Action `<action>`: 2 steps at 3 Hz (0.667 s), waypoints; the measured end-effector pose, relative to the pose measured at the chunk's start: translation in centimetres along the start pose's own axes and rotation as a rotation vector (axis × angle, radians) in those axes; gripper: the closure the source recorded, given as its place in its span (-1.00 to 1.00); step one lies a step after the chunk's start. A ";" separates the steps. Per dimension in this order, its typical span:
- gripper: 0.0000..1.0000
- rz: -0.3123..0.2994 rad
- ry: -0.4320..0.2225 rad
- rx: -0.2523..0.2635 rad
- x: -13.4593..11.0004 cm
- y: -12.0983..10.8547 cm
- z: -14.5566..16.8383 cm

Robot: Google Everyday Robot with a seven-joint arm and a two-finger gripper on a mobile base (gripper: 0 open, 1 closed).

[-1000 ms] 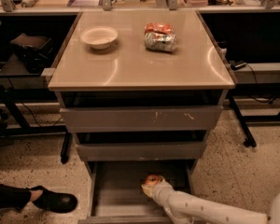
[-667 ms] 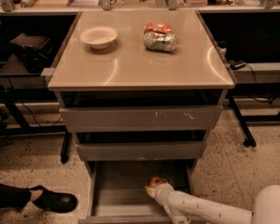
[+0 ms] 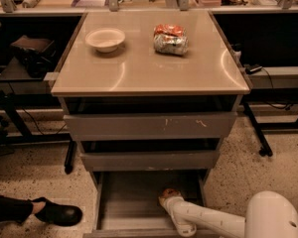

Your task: Place apple into bottom drawer

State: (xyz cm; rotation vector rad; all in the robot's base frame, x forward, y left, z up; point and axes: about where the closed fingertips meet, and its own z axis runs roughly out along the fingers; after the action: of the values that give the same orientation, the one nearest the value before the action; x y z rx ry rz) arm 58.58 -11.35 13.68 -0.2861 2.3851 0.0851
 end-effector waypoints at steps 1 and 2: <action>1.00 0.000 -0.001 0.009 -0.1 -0.2 0.1; 0.62 0.000 -0.001 0.009 -0.1 -0.2 0.1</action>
Offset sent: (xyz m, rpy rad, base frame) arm 0.0018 -0.0020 0.0000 -0.0059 -0.0026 -0.0062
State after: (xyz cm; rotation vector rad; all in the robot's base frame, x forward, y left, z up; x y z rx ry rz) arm 58.76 -11.55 13.68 -0.2814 2.3839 0.0748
